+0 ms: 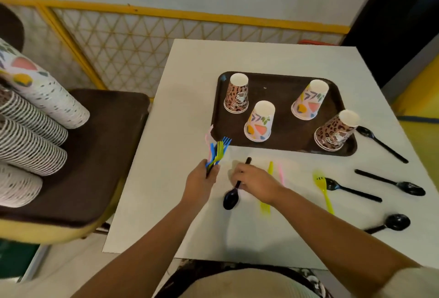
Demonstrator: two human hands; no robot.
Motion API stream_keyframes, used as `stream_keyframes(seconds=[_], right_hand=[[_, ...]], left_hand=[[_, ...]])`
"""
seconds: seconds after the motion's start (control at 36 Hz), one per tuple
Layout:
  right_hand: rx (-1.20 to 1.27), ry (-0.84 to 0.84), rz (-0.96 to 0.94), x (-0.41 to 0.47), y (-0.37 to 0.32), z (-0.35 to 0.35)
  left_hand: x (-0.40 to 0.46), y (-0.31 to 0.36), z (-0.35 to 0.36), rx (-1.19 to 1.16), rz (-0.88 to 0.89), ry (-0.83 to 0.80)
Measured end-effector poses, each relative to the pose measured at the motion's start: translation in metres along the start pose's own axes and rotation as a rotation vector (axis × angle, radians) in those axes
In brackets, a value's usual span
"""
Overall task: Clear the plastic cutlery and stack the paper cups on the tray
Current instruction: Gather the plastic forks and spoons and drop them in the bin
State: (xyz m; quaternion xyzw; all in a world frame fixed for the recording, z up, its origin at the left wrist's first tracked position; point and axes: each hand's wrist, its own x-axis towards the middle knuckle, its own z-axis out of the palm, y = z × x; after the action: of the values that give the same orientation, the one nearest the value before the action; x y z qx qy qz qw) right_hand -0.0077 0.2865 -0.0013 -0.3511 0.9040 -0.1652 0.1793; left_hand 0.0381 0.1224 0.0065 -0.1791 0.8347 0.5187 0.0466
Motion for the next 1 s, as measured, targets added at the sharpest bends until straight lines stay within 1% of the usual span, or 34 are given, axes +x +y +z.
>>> stream_keyframes(seconds=[0.08,0.14,0.22,0.31,0.39,0.44,0.5,0.61,0.69,0.75,0.78,0.81,0.86,0.89,0.94,1.0], right_hand=[[-0.003,0.073,-0.059,0.002,0.002,0.0],[0.022,0.172,-0.048,0.002,0.002,-0.001],[0.17,0.353,0.033,-0.001,-0.001,-0.006],[0.334,0.474,0.097,-0.003,-0.006,-0.016],[0.516,0.475,0.198,-0.004,-0.01,-0.025],[0.686,0.44,0.272,-0.006,-0.013,-0.027],[0.868,0.439,0.321,-0.008,-0.013,-0.028],[0.989,0.463,0.374,-0.019,-0.006,-0.032],[1.022,0.436,0.353,-0.028,-0.002,-0.038],[0.951,0.385,0.326,-0.031,0.003,-0.042],[0.873,0.354,0.308,-0.033,0.008,-0.043],[0.733,0.319,0.276,-0.035,0.015,-0.045],[0.287,0.18,0.186,-0.041,0.032,-0.045],[0.104,0.099,0.14,-0.044,0.041,-0.043],[-0.072,-0.022,0.064,-0.05,0.053,-0.035],[-0.161,-0.064,0.02,-0.054,0.056,-0.029]], left_hand=[[-0.008,-0.001,0.0,-0.102,-0.03,0.049],[-0.014,0.0,0.0,-0.184,-0.054,0.089],[-0.022,0.004,0.002,-0.312,-0.101,0.122],[-0.026,0.012,0.009,-0.393,-0.111,0.103],[-0.029,0.025,0.019,-0.459,-0.109,0.073],[-0.03,0.033,0.028,-0.438,-0.093,0.044],[-0.031,0.039,0.036,-0.413,-0.073,0.022],[-0.032,0.05,0.049,-0.397,-0.015,-0.04],[-0.031,0.053,0.055,-0.36,0.009,-0.048],[-0.029,0.053,0.058,-0.327,0.02,-0.034],[-0.027,0.052,0.058,-0.318,0.018,-0.031],[-0.026,0.052,0.058,-0.32,0.008,-0.033],[-0.022,0.051,0.057,-0.324,-0.015,-0.046],[-0.019,0.049,0.057,-0.308,-0.016,-0.05],[-0.015,0.047,0.056,-0.27,0.009,-0.064],[-0.011,0.047,0.055,-0.206,0.035,-0.075]])
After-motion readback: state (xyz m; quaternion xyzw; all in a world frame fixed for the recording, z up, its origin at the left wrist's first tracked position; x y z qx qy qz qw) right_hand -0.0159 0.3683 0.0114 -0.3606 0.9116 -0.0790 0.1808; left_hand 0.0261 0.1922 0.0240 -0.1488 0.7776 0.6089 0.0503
